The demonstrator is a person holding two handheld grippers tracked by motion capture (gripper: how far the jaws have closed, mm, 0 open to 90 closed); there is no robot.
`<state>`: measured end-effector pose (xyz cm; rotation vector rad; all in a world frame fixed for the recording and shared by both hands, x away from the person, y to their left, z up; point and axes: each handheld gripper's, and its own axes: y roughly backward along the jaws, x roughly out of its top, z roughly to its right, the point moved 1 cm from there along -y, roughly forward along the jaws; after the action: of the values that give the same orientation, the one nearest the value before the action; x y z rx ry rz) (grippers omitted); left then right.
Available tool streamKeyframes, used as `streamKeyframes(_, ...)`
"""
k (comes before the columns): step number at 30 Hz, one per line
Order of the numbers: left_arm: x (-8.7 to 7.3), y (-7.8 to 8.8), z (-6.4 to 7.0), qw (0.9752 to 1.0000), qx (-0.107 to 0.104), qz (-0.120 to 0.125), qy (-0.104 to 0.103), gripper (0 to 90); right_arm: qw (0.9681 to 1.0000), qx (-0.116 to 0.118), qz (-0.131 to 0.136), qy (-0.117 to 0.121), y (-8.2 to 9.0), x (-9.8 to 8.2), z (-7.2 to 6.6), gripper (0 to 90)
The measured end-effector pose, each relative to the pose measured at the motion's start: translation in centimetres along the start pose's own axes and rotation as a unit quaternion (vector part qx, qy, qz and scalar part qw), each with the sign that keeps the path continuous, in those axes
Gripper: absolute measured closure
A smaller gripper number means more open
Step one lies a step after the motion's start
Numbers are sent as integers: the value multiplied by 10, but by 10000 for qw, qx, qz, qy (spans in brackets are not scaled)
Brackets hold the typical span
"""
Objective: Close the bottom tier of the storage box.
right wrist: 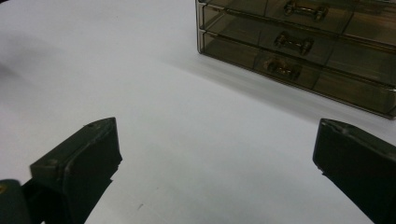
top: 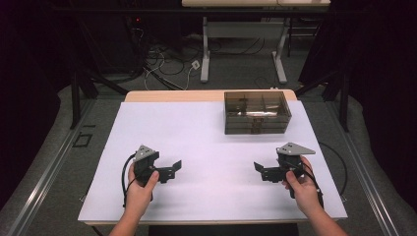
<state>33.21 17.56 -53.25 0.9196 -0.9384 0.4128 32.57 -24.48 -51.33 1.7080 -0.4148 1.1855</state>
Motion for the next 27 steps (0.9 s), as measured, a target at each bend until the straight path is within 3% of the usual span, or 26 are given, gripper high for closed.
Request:
streamKeyframes(7, -7, 12, -10, 9998, 177, 63, -35, 5, 9999, -65, -28, 149, 3, -9, 3, 0)
streamKeyframes(13, -16, 18, -21, 9995, 287, 88, 106, 5, 9999, -109, -88, 28, 1, -17, 8, 0)
streamKeyframes(23, -19, 23, -26, 9995, 307, 105, -23, 6, 9998, -117, 17, -187, -1, -29, 21, 0)
streamKeyframes(27, -21, 23, -29, 9996, 268, 107, 42, 7, 9996, -96, 44, -249, 0, -32, 25, 0)
